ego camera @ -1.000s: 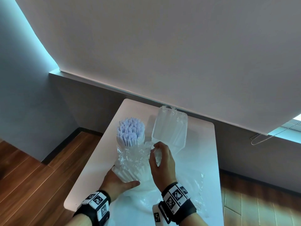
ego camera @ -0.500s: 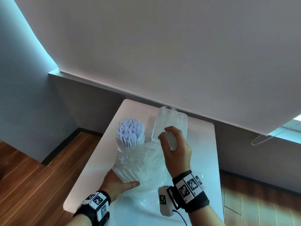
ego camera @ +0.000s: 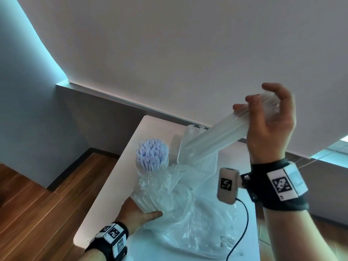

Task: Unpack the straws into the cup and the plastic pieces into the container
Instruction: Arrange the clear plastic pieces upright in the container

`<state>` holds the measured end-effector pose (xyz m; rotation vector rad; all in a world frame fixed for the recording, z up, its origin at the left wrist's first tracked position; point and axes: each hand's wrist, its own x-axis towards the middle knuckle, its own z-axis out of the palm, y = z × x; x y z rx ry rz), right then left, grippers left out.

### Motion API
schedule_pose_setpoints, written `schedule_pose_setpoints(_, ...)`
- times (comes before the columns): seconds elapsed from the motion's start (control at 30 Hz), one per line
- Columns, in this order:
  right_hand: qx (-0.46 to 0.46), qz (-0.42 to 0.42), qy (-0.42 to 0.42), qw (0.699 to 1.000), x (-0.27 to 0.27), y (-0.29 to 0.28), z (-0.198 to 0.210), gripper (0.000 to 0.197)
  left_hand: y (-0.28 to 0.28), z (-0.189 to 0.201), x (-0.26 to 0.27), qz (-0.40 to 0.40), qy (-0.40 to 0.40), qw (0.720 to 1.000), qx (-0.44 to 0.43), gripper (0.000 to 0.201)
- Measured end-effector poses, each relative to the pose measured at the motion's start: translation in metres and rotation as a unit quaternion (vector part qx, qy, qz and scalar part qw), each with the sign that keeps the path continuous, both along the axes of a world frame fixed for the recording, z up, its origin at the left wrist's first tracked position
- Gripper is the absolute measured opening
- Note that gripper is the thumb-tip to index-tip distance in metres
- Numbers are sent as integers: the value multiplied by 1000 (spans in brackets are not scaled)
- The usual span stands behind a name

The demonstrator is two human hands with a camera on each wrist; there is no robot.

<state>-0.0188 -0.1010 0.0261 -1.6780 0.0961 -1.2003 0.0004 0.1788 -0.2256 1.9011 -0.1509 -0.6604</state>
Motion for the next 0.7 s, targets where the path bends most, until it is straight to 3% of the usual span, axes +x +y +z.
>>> schedule_pose_setpoints(0.1,-28,6,53,998,11,-17,-10,21,-2,1,-1,3,4,1000,3,76)
schedule_pose_setpoints(0.23,-77,9,205,976,25,-38,-63,18,-2,-1,-2,9,20,1000,12,78)
schedule_pose_setpoints(0.4,-226,15,386,895,30,-47,-116,25,-1,-1,-1,15,38,999,12,82)
schedule_pose_setpoints(0.53,-290,19,399,870,36,-59,-136,45,0,-1,-1,17,37,999,14,91)
schedule_pose_setpoints(0.7,-416,68,523,741,34,-52,-145,54,-2,5,-1,18,28,999,11,78)
